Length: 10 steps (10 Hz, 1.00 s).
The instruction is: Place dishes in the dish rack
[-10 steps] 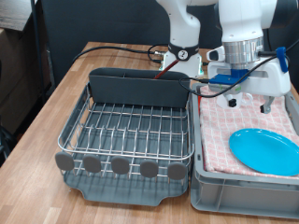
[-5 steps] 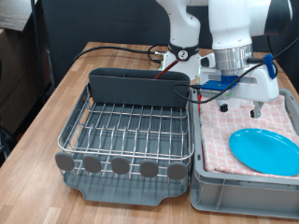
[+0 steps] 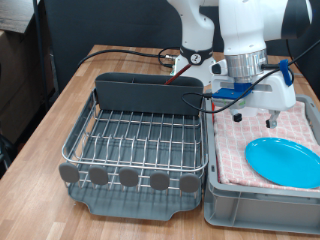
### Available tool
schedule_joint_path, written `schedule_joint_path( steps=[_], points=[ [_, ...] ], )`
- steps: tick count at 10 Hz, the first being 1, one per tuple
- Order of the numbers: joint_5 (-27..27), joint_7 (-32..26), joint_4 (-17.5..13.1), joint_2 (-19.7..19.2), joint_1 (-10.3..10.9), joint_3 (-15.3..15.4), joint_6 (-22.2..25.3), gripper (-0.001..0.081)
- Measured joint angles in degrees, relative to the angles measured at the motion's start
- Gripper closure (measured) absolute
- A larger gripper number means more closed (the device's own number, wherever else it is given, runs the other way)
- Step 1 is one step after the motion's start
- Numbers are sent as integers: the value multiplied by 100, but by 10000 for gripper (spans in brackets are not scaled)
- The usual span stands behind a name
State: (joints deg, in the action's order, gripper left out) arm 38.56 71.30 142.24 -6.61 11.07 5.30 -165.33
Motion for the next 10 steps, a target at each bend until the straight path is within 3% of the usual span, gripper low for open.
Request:
schedule_joint_path(
  steps=[10],
  points=[
    [654, -731, -481, -705, -56, 163, -145, 3]
  ],
)
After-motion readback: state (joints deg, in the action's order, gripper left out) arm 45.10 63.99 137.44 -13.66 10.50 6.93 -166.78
